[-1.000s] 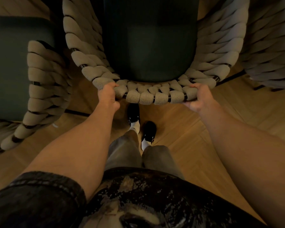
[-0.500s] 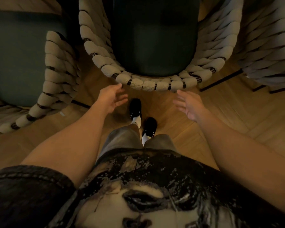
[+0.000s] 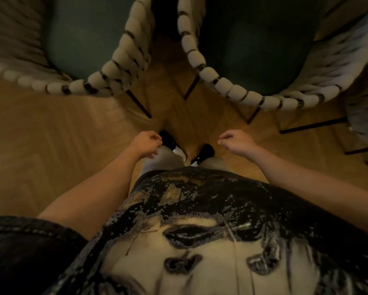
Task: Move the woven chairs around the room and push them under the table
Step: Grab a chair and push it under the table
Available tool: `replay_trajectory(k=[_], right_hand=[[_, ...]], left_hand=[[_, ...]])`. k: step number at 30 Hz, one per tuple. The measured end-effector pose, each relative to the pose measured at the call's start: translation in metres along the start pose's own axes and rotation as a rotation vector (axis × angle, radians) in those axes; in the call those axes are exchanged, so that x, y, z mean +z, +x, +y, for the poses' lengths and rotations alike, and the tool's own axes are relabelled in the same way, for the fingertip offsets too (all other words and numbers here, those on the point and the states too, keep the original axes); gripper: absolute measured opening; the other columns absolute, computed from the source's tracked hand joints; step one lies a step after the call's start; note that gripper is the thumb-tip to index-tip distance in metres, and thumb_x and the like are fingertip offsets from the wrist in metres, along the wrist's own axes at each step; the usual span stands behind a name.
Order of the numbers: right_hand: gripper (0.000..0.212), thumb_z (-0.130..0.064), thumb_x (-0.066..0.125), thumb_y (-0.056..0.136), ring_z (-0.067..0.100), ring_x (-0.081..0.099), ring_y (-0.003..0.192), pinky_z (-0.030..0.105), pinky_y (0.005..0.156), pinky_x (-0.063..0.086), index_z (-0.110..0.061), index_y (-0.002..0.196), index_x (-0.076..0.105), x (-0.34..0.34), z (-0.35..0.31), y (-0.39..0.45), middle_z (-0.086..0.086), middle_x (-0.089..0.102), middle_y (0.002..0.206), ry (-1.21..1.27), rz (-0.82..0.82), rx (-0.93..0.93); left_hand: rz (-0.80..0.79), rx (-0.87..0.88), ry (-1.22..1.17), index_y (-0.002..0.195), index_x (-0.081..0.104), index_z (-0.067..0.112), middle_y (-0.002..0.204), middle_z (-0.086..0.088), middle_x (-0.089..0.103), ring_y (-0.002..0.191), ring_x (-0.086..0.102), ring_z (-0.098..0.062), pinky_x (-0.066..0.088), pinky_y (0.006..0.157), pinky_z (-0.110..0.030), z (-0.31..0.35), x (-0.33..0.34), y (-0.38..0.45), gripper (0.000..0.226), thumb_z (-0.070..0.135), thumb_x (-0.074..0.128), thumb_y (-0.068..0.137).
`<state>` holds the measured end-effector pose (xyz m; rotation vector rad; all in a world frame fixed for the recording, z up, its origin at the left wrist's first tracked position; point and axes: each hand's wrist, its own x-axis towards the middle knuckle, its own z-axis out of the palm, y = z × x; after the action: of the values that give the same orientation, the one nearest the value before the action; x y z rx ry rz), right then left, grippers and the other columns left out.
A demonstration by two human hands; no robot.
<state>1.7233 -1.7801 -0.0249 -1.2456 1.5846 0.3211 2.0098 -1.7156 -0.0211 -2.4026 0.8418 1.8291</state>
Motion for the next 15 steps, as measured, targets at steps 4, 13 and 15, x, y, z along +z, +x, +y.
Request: replay_trajectory(k=[4, 13, 15], right_hand=[[0.018, -0.034, 0.066, 0.097, 0.014, 0.057, 0.113, 0.031, 0.091, 0.047, -0.027, 0.113, 0.071, 0.025, -0.028, 0.004, -0.006, 0.065, 0.119, -0.223, -0.110, -0.073], [0.031, -0.033, 0.068, 0.096, 0.020, 0.058, 0.119, 0.033, 0.094, 0.047, -0.023, 0.125, 0.067, 0.109, -0.135, 0.008, 0.000, 0.063, 0.129, -0.618, -0.291, -0.214], [0.029, -0.031, 0.068, 0.096, 0.018, 0.060, 0.110, 0.030, 0.088, 0.048, -0.022, 0.124, 0.067, 0.131, -0.164, 0.006, 0.001, 0.064, 0.125, -0.647, -0.300, -0.238]], left_hand=[[0.031, -0.032, 0.009, 0.112, 0.063, 0.013, 0.103, -0.012, 0.069, 0.089, 0.070, -0.030, 0.059, 0.080, -0.046, -0.048, -0.019, -0.019, 0.016, 0.017, 0.052, 0.101], [0.117, -0.084, 0.030, 0.109, 0.066, 0.013, 0.092, -0.008, 0.067, 0.092, 0.064, -0.026, 0.049, 0.072, -0.033, -0.169, -0.076, -0.037, 0.017, 0.022, 0.056, 0.098], [0.125, -0.087, -0.003, 0.110, 0.065, 0.013, 0.095, -0.009, 0.068, 0.093, 0.064, -0.026, 0.050, 0.073, -0.034, -0.195, -0.093, -0.037, 0.017, 0.023, 0.057, 0.099]])
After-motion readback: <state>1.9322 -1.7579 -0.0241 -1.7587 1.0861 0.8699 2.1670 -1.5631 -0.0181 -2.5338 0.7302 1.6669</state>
